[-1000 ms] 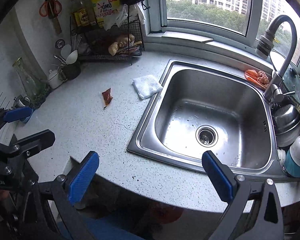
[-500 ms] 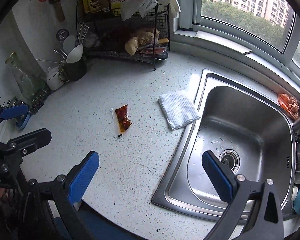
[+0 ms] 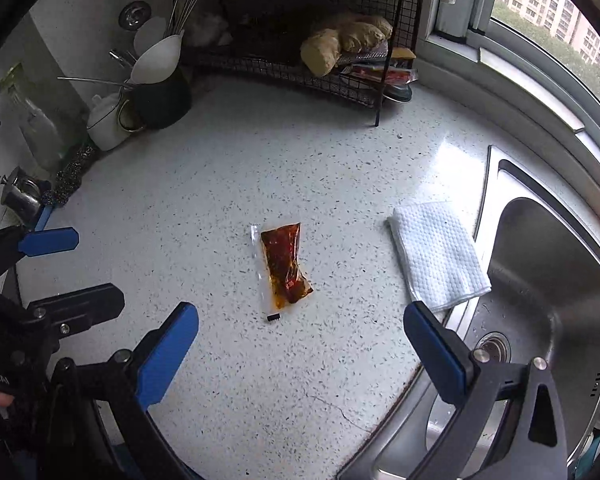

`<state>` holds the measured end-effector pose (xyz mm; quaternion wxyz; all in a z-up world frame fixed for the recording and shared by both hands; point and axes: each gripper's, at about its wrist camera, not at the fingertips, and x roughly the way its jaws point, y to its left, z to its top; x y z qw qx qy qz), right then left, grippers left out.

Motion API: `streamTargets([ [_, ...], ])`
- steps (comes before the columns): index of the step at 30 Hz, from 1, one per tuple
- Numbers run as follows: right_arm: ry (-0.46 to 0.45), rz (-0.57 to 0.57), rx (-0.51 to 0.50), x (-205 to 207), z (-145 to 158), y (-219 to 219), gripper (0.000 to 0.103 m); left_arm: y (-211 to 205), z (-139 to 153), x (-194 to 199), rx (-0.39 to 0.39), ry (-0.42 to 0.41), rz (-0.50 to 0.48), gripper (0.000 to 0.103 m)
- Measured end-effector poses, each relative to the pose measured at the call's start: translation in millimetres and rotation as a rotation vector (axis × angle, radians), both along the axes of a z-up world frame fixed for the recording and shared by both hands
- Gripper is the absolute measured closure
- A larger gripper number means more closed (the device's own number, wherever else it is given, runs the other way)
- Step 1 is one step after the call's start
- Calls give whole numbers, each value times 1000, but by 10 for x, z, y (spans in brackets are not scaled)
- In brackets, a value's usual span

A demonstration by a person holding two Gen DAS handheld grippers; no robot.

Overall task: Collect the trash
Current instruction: 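Move both tools toward the red sauce packet on the counter, then grasp the red sauce packet with the right gripper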

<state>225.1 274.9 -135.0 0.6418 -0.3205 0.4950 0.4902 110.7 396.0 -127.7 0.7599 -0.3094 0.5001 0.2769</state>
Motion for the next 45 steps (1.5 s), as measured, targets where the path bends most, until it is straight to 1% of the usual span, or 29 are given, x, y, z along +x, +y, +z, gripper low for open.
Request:
streamTargets([
  [3, -4, 24, -40, 14, -101, 155, 1, 134, -97, 41, 3, 28, 9, 0],
  [8, 26, 44, -93, 31, -249, 356, 1, 358, -243, 37, -39, 47, 31, 0],
  [12, 45, 77, -140, -16, -423, 477, 2, 470, -384, -5, -57, 85, 42, 0],
  [14, 54, 94, -165, -50, -501, 524, 10, 506, -450, -49, -68, 102, 55, 0],
  [15, 54, 104, -178, -70, -535, 541, 12, 520, -472, -69, -73, 107, 62, 0],
  [17, 60, 124, -198, -111, -590, 562, 26, 542, -508, -98, -81, 116, 74, 0],
  [21, 17, 154, -194, -220, -590, 582, 36, 548, -538, -145, -94, 123, 87, 0],
  [22, -6, 164, -195, -233, -581, 589, 44, 540, -540, -146, -95, 123, 87, 0],
  [23, -9, 177, -185, -269, -570, 610, 58, 531, -539, -143, -96, 122, 85, 0],
  [25, 2, 183, -174, -300, -547, 578, 77, 506, -532, -91, -96, 116, 77, 0],
  [27, 11, 190, -165, -314, -524, 527, 81, 470, -500, -43, -93, 107, 70, 0],
  [28, 29, 180, -158, -310, -510, 480, 92, 452, -474, -15, -89, 101, 63, 0],
  [29, 44, 165, -147, -285, -480, 447, 99, 431, -446, 18, -85, 94, 55, 0],
  [34, 45, 97, -72, -92, -240, 220, 99, 290, -324, 244, -61, 70, 12, 0],
  [39, 31, 23, -25, 126, -5, -41, 99, 128, -208, 484, -36, 49, -52, 0],
  [43, 20, -63, 9, 405, 133, -347, 99, 34, -90, 724, -37, -2, -83, 0],
  [44, 16, -86, 15, 488, 148, -426, 99, 5, -61, 791, -41, -30, -147, 0],
  [45, 12, -107, 18, 549, 176, -491, 99, -25, -36, 863, -32, -31, -166, 0],
])
